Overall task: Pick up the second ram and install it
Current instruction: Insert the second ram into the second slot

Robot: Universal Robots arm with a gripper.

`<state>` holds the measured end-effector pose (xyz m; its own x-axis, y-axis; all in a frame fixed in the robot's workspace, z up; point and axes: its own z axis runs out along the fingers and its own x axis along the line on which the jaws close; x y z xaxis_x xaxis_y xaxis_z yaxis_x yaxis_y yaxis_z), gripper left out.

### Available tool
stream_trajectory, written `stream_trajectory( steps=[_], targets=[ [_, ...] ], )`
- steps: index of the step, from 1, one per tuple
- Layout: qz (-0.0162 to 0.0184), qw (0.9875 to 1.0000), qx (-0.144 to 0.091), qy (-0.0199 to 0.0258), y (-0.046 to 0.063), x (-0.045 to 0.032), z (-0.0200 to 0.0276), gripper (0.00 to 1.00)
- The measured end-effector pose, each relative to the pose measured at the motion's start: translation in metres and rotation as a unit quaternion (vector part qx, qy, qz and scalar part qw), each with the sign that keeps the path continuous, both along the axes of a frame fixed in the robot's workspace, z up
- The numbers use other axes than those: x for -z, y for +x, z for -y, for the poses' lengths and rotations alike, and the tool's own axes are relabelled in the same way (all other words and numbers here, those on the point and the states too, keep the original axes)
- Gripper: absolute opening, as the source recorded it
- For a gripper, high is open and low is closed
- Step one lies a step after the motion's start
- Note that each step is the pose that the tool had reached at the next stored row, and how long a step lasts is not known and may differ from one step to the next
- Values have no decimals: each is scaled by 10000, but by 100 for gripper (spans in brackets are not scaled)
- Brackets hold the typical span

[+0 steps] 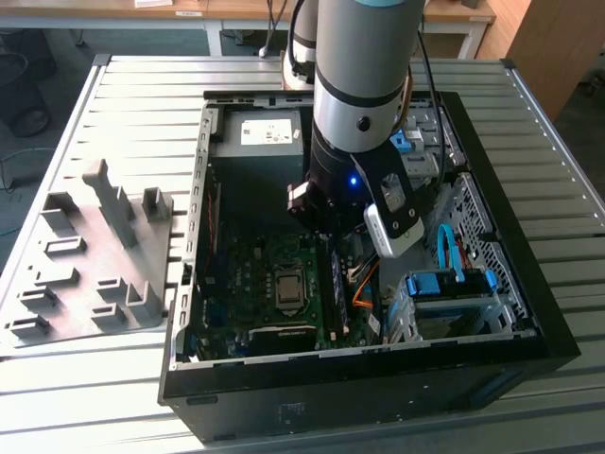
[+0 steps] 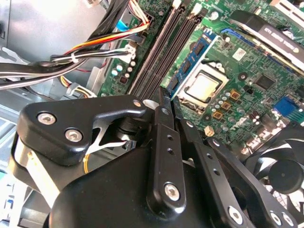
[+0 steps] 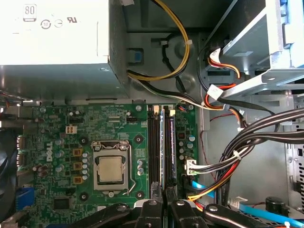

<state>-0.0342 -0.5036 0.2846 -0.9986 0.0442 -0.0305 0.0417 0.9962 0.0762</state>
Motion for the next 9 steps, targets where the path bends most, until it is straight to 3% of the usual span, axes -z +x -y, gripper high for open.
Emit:
stream_trajectory(
  steps=[9],
  targets=[
    [0, 10000, 0, 1, 0, 33, 0, 14]
  ],
)
